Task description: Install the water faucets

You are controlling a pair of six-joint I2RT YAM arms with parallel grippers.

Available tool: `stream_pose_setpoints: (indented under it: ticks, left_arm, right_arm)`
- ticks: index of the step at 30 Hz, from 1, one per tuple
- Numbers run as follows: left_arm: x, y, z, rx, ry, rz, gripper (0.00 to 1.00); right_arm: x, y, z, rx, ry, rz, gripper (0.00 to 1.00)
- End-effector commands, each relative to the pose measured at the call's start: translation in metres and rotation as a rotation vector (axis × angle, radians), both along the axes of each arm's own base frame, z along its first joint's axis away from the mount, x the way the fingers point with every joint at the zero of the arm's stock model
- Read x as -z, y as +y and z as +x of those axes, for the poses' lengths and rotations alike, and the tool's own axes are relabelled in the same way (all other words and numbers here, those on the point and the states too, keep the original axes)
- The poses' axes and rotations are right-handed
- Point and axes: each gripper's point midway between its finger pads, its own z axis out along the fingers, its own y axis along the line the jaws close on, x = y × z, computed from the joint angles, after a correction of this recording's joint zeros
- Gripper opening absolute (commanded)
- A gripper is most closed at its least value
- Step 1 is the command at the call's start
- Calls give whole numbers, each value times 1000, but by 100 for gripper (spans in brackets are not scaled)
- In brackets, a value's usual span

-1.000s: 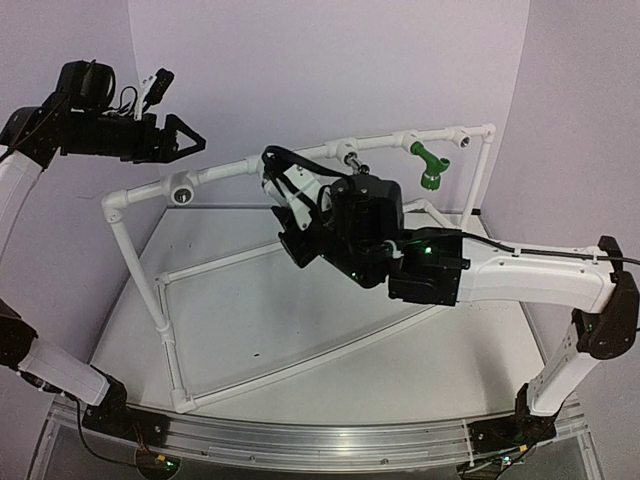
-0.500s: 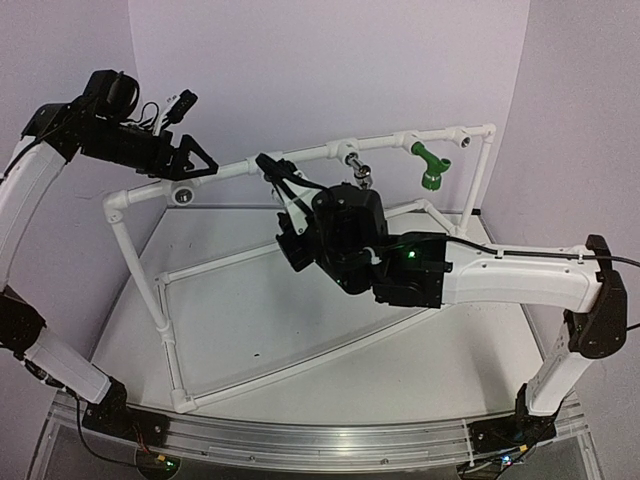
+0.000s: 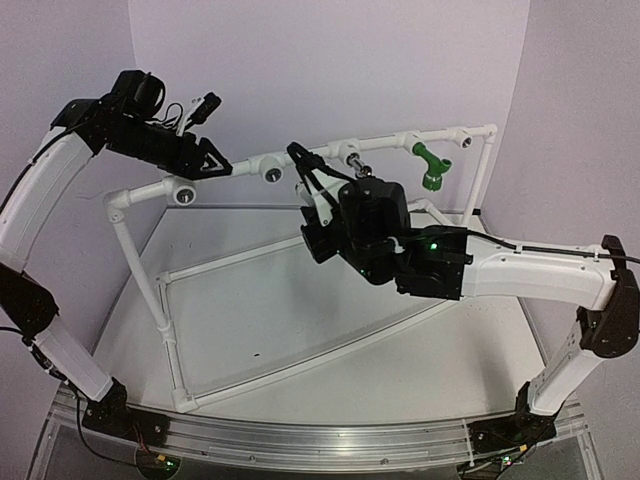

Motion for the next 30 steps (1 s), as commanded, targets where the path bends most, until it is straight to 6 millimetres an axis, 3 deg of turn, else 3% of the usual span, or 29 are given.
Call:
stream_pose_setpoints:
  ticks: [1, 6, 12, 15, 19, 25, 27, 29, 30]
  left_arm:
    - [18, -21, 1, 30, 88, -13, 47]
    - [17, -36, 17, -42, 118, -84, 28]
    - [15, -46, 34, -105, 144, -144, 23]
    - [11, -43, 38, -144, 133, -151, 36]
    - [-3, -38, 37, -174, 106, -166, 46]
    - [-14, -29, 36, -229, 82, -196, 61]
    - [-21, -26, 34, -242, 59, -217, 76]
    - [-27, -23, 33, -253, 36, -236, 98]
    - [-31, -21, 31, -257, 17, -247, 99]
  right_arm:
    - [-44, -22, -9, -8, -36, 104, 0]
    - [-49, -33, -13, -10, -58, 83, 0]
    - [-39, -37, -17, -42, -113, -63, 0]
    - [-34, -32, -17, -44, -196, -236, 0]
    - [-42, -29, -27, -39, -282, -371, 0]
    - [-32, -33, -37, 100, -393, -706, 0]
    - [-32, -35, -35, 145, -412, -771, 0]
    - [-38, -35, -35, 174, -432, -795, 0]
    - [-41, -34, -35, 186, -444, -794, 0]
